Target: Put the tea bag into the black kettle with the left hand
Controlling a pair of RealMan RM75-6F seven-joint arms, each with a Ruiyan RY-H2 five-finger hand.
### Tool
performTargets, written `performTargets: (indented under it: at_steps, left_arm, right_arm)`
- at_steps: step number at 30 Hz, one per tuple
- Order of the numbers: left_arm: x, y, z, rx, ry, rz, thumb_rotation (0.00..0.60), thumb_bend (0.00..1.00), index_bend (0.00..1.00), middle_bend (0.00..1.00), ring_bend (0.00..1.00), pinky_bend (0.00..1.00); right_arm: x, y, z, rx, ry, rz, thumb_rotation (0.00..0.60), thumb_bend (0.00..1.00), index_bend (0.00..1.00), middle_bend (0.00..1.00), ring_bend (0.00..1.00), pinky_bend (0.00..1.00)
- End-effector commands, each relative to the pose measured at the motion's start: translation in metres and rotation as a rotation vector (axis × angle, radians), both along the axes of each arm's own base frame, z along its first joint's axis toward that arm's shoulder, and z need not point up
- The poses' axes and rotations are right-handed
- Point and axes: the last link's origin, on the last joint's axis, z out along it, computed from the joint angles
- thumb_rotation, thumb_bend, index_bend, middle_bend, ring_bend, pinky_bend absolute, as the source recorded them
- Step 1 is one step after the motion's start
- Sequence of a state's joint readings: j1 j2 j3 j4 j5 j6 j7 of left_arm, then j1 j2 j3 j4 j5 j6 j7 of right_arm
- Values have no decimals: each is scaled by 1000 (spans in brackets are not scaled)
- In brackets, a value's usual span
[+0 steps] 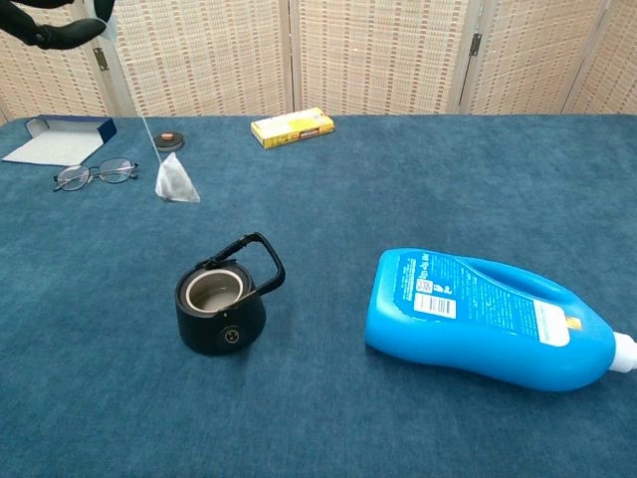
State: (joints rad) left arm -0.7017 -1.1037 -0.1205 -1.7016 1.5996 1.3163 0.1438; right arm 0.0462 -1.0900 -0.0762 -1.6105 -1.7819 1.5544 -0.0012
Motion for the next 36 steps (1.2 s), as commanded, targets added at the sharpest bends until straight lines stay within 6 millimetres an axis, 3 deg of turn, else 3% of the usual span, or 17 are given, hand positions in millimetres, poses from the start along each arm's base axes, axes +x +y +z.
performTargets:
  at_steps: [1,16,36]
  left_arm:
    - [-1,-6,-8,-12,7,-12,600,627,747,1000,1000,1000]
    - [1,-29,-33,-53,41,-63,600,629,719,1000,1000,1000]
    - [-4,-38,-60,-104,68,-90,600,629,719,1000,1000,1000]
  right_arm:
    - [1,4,-1,0,7,13,600,581,0,0,0,0]
    - [0,15,6,-31,-8,30,600,581,0,0,0,0]
    - [0,30,14,-93,-23,43,600,581,0,0,0,0]
